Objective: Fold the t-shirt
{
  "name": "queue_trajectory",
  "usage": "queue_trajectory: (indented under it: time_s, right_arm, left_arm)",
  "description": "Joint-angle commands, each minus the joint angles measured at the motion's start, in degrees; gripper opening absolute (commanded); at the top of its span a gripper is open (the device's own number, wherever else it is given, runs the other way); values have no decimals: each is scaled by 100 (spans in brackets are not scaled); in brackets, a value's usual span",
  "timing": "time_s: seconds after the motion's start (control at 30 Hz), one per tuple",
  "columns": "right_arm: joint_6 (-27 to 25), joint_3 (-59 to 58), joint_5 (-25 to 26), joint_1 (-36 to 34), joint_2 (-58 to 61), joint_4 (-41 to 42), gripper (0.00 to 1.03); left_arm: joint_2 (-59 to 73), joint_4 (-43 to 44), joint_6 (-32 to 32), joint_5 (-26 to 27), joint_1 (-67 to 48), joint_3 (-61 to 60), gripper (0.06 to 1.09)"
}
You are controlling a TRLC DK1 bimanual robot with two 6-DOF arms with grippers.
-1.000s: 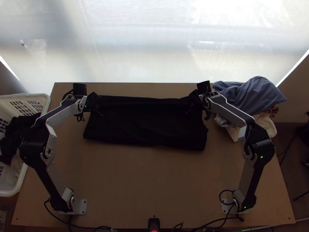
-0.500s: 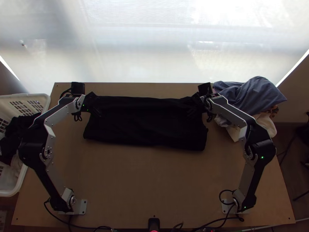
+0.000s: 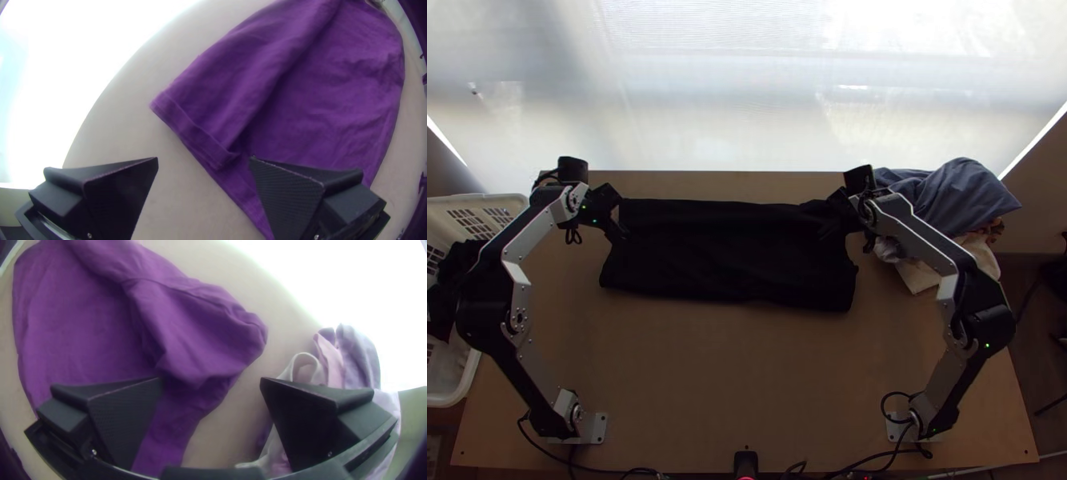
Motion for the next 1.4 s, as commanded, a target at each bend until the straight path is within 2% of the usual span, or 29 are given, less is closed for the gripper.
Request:
queue_trajectory:
  time_s: [0.0,0.07,0.17,0.3,0.5,0.63,0.83,1.13,1.27,1.37]
  right_arm:
    - [43,-38,-146,8,-492,-399,99]
    - [43,-188,-181,96,-668,-636,99]
    - [122,-724,-190,254,-1029,-636,99]
    - [87,-1778,-181,676,-1732,-636,99]
    - [87,-3009,-155,1247,-2953,-548,98]
    - [17,-3659,4,1432,-3296,-460,98]
    - [-9,-4151,153,1660,-3366,-117,98]
    - [-9,-4371,399,1669,-3323,305,96]
    - [-9,-4424,434,1634,-3305,472,96]
    - [-18,-4433,487,1608,-3252,621,90]
  left_arm:
    - [-323,-708,88,109,245,397,105]
    - [-595,-1121,193,232,201,212,105]
    - [-1201,-1104,448,276,86,-596,104]
    - [-2414,-260,1134,259,-248,-2240,104]
    - [-4119,65,1802,197,-625,-3848,104]
    - [-4805,65,1951,189,-836,-4464,104]
    - [-5113,144,2311,145,-959,-5132,103]
    - [-4629,2060,2663,-22,-740,-5808,103]
    - [-4313,2544,2663,-22,-608,-5756,103]
    - [-4119,2720,2654,-22,-529,-5650,101]
